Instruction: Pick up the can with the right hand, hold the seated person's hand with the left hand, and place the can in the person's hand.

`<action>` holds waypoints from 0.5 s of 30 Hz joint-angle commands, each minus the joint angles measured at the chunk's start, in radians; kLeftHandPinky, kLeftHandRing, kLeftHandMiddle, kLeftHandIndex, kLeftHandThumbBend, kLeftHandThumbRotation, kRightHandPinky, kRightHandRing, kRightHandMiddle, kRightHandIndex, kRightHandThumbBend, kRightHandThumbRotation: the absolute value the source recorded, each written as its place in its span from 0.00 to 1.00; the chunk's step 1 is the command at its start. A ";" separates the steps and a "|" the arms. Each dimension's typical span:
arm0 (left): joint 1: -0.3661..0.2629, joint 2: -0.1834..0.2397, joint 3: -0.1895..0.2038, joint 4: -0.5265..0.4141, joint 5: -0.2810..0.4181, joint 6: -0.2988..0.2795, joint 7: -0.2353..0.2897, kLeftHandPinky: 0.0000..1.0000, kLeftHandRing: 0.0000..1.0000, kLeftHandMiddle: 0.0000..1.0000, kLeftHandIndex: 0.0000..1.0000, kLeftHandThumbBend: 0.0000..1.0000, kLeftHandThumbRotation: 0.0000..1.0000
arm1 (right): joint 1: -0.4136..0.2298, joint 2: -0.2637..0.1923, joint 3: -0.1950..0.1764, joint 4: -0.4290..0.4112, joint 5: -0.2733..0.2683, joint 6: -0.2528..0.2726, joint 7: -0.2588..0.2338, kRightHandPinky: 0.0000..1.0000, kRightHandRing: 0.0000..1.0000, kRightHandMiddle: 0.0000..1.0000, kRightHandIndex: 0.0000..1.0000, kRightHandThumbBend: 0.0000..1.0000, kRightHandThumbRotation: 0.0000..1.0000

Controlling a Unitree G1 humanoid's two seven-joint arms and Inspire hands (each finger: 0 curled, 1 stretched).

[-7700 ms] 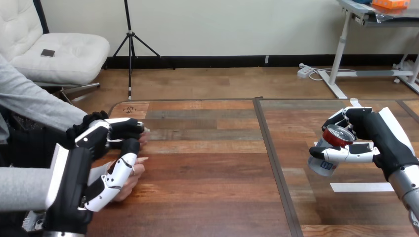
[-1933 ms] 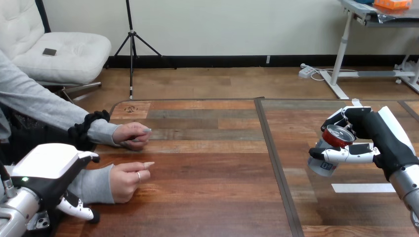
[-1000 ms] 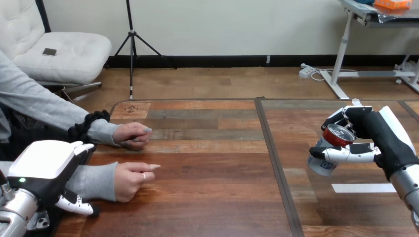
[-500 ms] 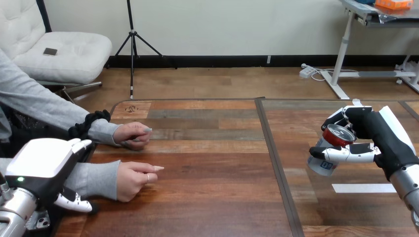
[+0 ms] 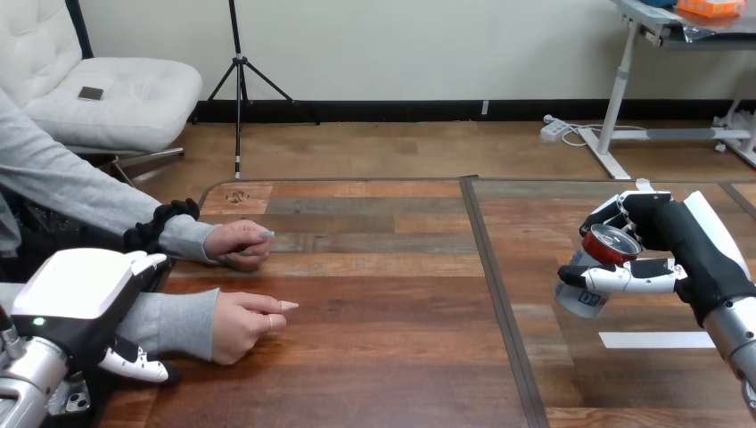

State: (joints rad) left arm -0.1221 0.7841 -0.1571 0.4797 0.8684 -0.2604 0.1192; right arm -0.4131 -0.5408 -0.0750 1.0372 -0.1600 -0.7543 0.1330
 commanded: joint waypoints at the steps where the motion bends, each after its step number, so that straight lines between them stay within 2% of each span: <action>1: -0.083 0.021 -0.015 0.027 -0.017 -0.011 0.003 0.77 0.85 0.89 0.87 1.00 0.37 | -0.062 -0.009 -0.010 -0.041 0.017 -0.007 -0.011 0.28 0.32 0.39 0.43 0.77 0.00; 8: -0.104 0.017 -0.033 0.058 -0.012 -0.021 0.012 0.77 0.84 0.88 0.86 1.00 0.34 | -0.064 -0.007 -0.011 -0.038 0.018 -0.011 -0.011 0.28 0.32 0.39 0.43 0.78 0.00; 15: -0.126 0.015 -0.048 0.074 -0.016 -0.025 -0.014 0.76 0.83 0.86 0.85 1.00 0.35 | -0.066 -0.008 -0.008 -0.042 0.015 -0.004 -0.010 0.28 0.33 0.39 0.43 0.77 0.00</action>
State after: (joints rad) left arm -0.1687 0.7840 -0.1870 0.5373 0.8662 -0.2801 0.1121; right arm -0.4131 -0.5408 -0.0749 1.0372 -0.1599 -0.7543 0.1330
